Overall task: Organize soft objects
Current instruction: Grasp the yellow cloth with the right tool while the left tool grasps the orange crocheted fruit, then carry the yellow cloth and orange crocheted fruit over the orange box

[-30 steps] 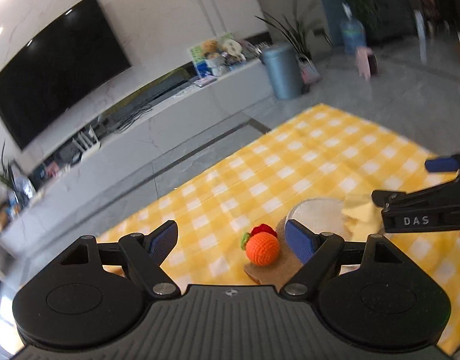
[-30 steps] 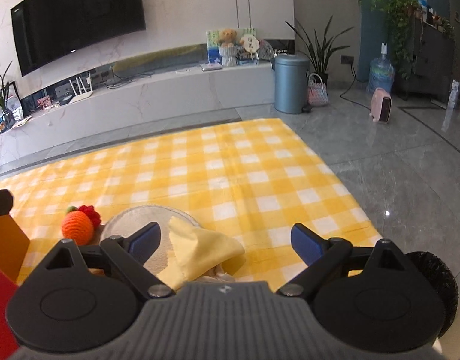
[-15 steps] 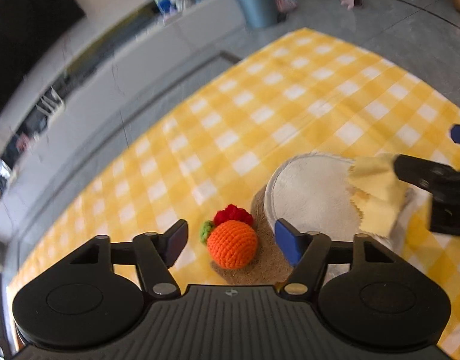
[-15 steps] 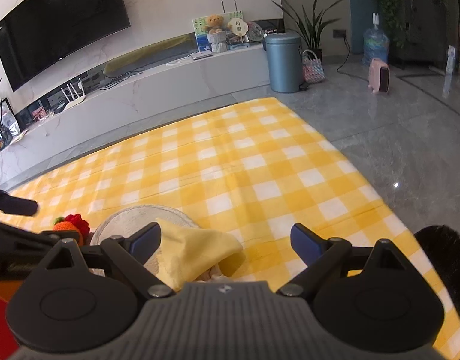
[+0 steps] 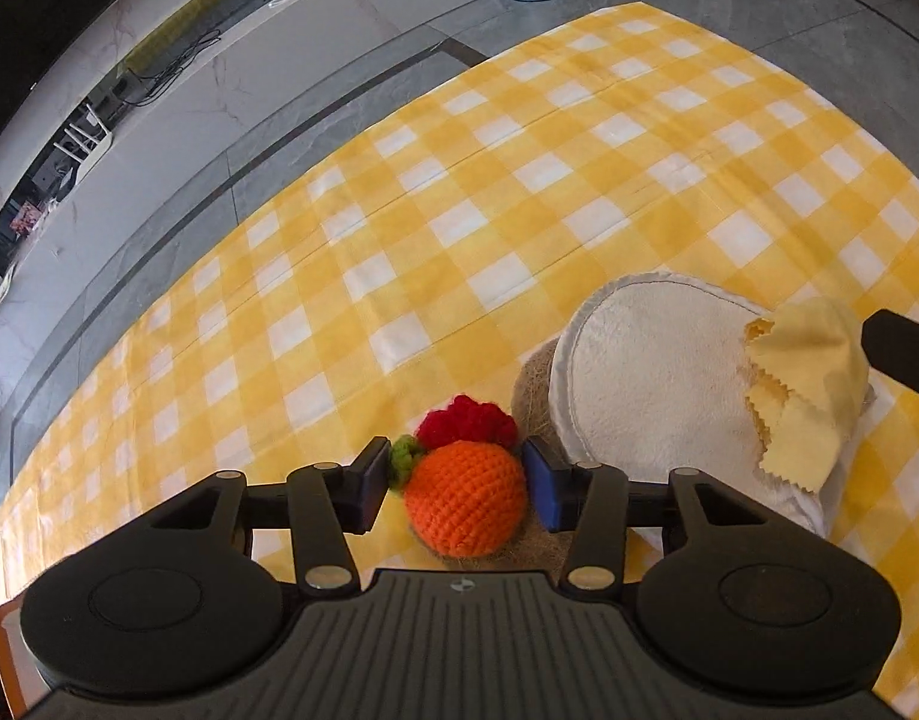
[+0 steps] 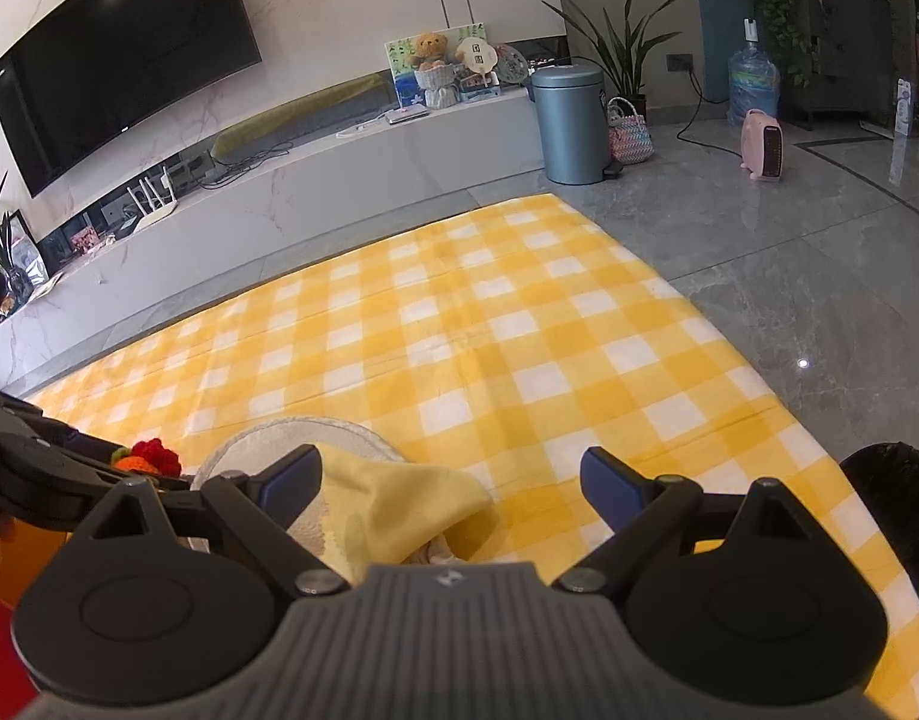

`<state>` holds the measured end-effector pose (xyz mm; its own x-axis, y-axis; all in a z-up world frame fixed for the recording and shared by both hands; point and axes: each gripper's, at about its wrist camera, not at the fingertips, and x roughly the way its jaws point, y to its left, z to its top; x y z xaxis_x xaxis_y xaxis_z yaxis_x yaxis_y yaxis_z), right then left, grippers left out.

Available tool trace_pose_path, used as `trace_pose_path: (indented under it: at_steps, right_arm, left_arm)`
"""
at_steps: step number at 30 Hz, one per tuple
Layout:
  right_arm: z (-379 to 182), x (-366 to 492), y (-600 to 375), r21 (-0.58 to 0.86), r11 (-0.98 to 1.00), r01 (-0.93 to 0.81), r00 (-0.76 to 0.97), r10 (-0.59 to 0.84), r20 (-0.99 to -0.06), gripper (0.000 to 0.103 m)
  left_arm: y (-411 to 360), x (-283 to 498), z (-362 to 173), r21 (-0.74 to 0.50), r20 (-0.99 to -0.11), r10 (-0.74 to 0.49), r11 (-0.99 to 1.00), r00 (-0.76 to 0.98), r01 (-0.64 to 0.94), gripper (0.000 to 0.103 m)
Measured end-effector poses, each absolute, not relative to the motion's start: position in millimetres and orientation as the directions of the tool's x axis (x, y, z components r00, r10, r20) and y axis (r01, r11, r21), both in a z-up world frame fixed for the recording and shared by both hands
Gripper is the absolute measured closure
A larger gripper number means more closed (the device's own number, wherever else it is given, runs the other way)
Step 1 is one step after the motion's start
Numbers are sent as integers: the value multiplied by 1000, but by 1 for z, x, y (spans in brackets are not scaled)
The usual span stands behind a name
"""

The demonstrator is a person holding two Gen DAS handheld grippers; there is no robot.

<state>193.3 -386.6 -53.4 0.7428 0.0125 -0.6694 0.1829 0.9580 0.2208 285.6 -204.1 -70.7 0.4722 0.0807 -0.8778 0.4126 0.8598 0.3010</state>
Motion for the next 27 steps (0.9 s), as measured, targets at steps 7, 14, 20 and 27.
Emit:
trace_pose_path:
  at_steps: [7,14,20,27]
  right_arm:
    - [-62,198,-381,189,967,169,721,9,-693,11]
    - [-69,200,-390,342,925,164,760,102,-642,11]
    - [-80,209,-385,378,912,161,764,127,-632,21]
    - [-91,218,-373,235,957,172,720,42,-693,30]
  left_arm:
    - [-203,275,-53,240,-879,13,876,477,418,50]
    - [-192,254,-23,198,-855,-44,893,516,404,50]
    - [-183,233,-7,175,-840,-91,888,535,426,50]
    - [-176,213,6,141,-831,-136,887,540,440,50]
